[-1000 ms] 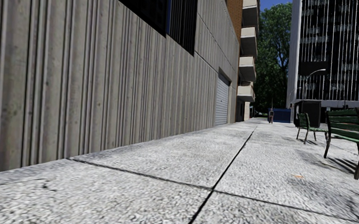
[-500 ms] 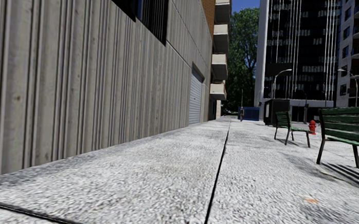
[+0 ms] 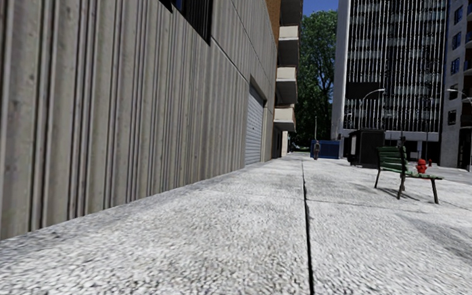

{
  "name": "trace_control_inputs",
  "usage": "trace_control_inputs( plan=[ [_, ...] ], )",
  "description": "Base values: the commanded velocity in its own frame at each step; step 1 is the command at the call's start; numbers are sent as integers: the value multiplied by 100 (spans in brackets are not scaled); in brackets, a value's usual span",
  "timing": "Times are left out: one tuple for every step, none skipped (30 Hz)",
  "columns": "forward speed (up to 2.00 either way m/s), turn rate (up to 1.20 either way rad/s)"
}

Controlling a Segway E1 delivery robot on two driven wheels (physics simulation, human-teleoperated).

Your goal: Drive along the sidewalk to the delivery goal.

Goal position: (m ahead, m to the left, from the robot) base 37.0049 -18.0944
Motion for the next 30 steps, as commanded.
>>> trace_control_inputs(
  plan=[
    [200, 0],
    [200, 0],
    [200, 0],
    [200, 0],
    [200, 0],
    [200, 0],
    [200, 0],
    [200, 0],
    [200, 0],
    [200, 0],
    [200, 0],
    [200, 0],
    [200, 0],
    [200, 0],
    [200, 0],
    [200, 0],
    [200, 0],
    [200, 0],
    [200, 0],
    [200, 0],
    [200, -13],
    [200, -13],
    [200, -23],
    [200, -27],
    [200, -28],
    [200, -28],
    [200, -28],
    [200, -28],
    [200, -28],
    [200, -28]
  ],
)
